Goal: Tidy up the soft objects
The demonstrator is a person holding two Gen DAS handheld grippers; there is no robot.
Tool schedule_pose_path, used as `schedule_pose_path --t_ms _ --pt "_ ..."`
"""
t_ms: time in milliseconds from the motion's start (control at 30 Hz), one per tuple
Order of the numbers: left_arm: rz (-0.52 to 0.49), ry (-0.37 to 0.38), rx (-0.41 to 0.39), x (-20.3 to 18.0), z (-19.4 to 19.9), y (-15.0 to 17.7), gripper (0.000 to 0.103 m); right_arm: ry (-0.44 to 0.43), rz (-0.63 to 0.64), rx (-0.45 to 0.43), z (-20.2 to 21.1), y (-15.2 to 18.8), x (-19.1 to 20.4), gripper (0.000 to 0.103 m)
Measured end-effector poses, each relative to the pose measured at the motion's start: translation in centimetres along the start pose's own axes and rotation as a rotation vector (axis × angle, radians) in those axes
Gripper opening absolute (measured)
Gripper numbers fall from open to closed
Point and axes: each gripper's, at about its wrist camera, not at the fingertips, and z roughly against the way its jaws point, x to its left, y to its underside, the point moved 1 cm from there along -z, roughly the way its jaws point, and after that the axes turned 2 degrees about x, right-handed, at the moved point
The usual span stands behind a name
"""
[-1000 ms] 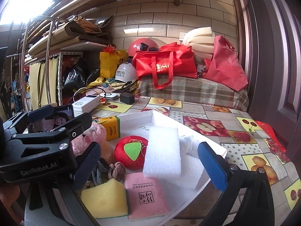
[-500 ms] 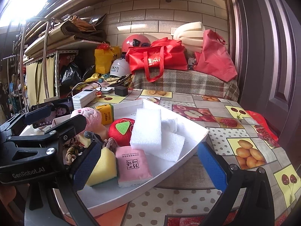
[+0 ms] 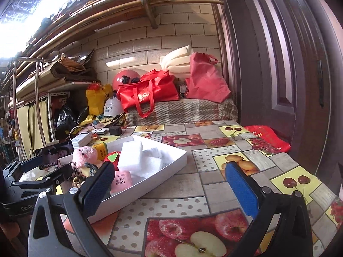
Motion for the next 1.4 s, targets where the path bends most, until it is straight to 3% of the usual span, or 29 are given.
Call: schedule_pose_path --t_ms 133,233,333,467,600,1200,1400 --pt "0.012 -0.012 -0.011 -1.0 1.8 0.2 0.103 0.088 -0.033 -0.006 1.9 0.3 -1.5 0.103" --pt "0.014 -0.012 0.047 -1.9 1.7 0.6 0.103 0.090 -0.067 0.046 1.6 0.6 -2.7 0.103" --pt "0.000 -0.094 0.104 -2.7 1.1 0.9 0.103 0.038 -0.125 0.075 1.4 0.8 -3.9 0.103" --pt "-0.003 -0.174 0.111 -2.6 1.0 1.2 0.103 0.057 -0.144 0.073 1.6 1.0 -4.3 0.103" --pt "0.014 -0.131 0.115 -2.3 1.2 1.4 0.103 0.080 -0.127 0.075 1.8 1.2 -4.0 0.103" --pt "-0.078 -0.235 0.066 -4.2 2.1 1.3 0.103 0.084 -0.081 0.003 3.1 0.9 -3.3 0.103" --pt "-0.054 -0.194 0.069 -4.1 2.2 1.3 0.103 0.082 -0.050 0.002 3.1 0.9 -2.7 0.103"
